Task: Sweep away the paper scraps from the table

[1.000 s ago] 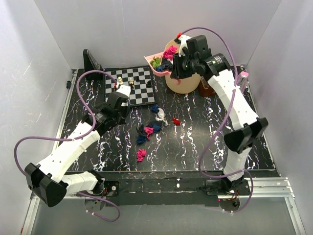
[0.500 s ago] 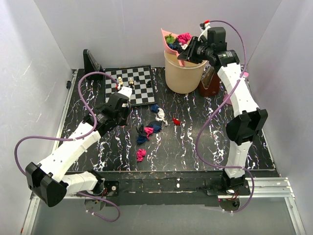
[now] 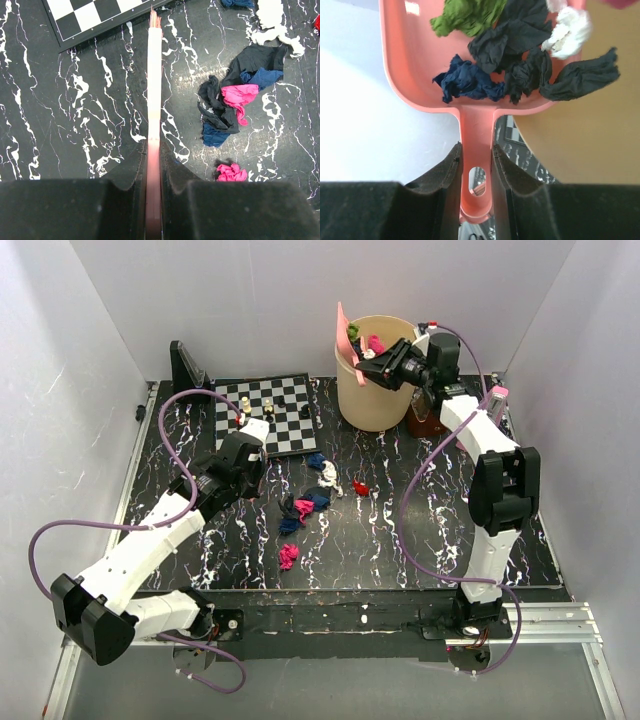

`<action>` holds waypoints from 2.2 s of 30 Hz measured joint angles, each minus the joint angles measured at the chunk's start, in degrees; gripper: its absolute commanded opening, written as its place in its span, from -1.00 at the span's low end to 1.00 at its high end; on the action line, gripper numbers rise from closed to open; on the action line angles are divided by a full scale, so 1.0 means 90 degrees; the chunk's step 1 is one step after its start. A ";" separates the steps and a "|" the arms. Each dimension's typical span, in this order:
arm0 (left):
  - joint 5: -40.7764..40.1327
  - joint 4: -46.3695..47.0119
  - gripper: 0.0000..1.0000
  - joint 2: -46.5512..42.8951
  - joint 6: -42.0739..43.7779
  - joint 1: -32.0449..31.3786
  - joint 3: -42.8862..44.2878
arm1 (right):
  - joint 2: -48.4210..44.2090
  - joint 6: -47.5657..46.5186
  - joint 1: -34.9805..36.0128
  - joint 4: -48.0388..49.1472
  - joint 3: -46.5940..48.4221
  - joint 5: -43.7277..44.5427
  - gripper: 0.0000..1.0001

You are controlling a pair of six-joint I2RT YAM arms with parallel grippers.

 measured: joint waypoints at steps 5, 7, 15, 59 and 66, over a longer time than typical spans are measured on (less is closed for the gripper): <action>0.0036 0.0010 -1.00 0.0000 0.0002 0.0000 -0.0017 | -0.0100 0.1273 -0.0153 0.1622 -0.0954 -0.0204 -0.97; 0.0053 0.0010 -1.00 0.0000 0.0002 0.0000 -0.0017 | -0.0160 0.1685 -0.0194 0.2093 -0.1195 -0.0243 -0.97; 0.0124 0.0010 -1.00 0.0000 0.0002 0.0000 -0.0017 | -0.0413 0.2698 -0.0211 0.3196 -0.1294 -0.0427 -0.97; 0.0189 0.0010 -1.00 0.0000 0.0073 0.0000 -0.0095 | 0.0270 0.5588 -0.0738 0.7344 -0.3682 -0.0061 -0.97; 0.0160 0.0012 -1.00 0.0000 0.0066 0.0000 -0.0102 | 0.0204 0.5151 -0.0738 0.6390 -0.2426 -0.0311 -0.97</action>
